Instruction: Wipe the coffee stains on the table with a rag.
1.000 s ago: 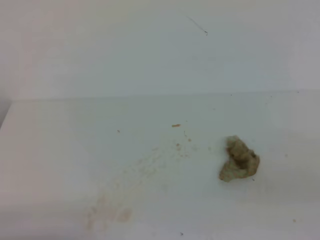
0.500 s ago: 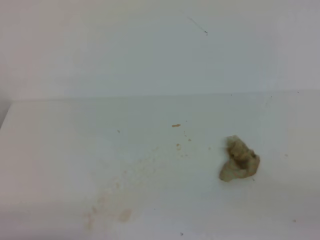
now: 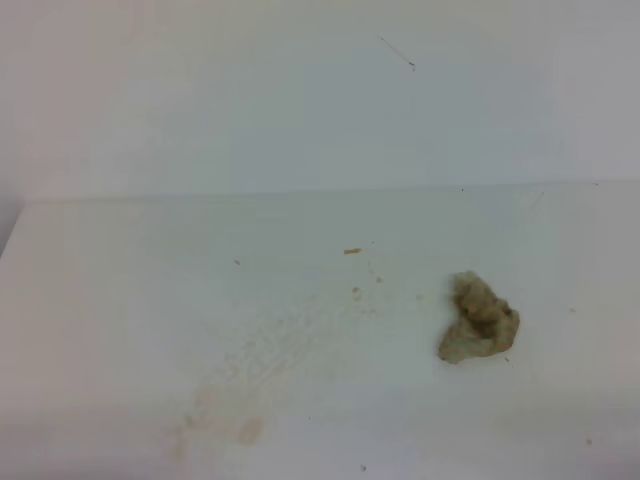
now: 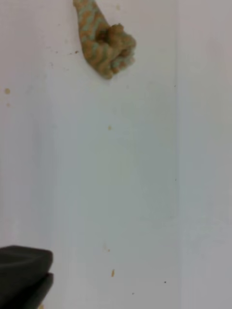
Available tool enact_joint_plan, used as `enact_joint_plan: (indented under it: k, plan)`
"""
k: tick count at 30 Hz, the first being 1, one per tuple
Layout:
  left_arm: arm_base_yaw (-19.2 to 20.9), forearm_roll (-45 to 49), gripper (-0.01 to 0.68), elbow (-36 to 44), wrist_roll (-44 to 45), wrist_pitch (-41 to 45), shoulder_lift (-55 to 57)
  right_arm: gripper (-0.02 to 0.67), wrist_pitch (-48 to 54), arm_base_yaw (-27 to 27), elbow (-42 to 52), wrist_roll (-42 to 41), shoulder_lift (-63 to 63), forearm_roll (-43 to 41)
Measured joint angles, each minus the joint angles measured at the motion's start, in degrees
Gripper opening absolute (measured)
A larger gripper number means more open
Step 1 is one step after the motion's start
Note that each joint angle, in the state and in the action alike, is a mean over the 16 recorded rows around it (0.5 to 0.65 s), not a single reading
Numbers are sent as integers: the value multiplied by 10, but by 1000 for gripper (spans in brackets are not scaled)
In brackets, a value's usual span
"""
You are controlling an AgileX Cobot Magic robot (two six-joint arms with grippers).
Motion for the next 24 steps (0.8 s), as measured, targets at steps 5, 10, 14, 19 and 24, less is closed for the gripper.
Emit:
enact_joint_plan:
  k: [5, 10, 14, 19, 24]
  plan:
    - [0, 0, -2, 0, 0, 0, 0, 0, 28, -5, 1, 3, 0, -5]
    - [0, 0, -2, 0, 0, 1, 0, 0, 37, -5, 1, 3, 0, -7]
    - [0, 0, -2, -1, 0, 1, 1, 0, 37, -5, 1, 3, 0, -7]
    - [0, 0, -2, -1, 0, 1, 1, 0, 37, -5, 1, 3, 0, -7]
    - [0, 0, -2, -1, 0, 1, 1, 0, 36, -5, 1, 3, 0, -7]
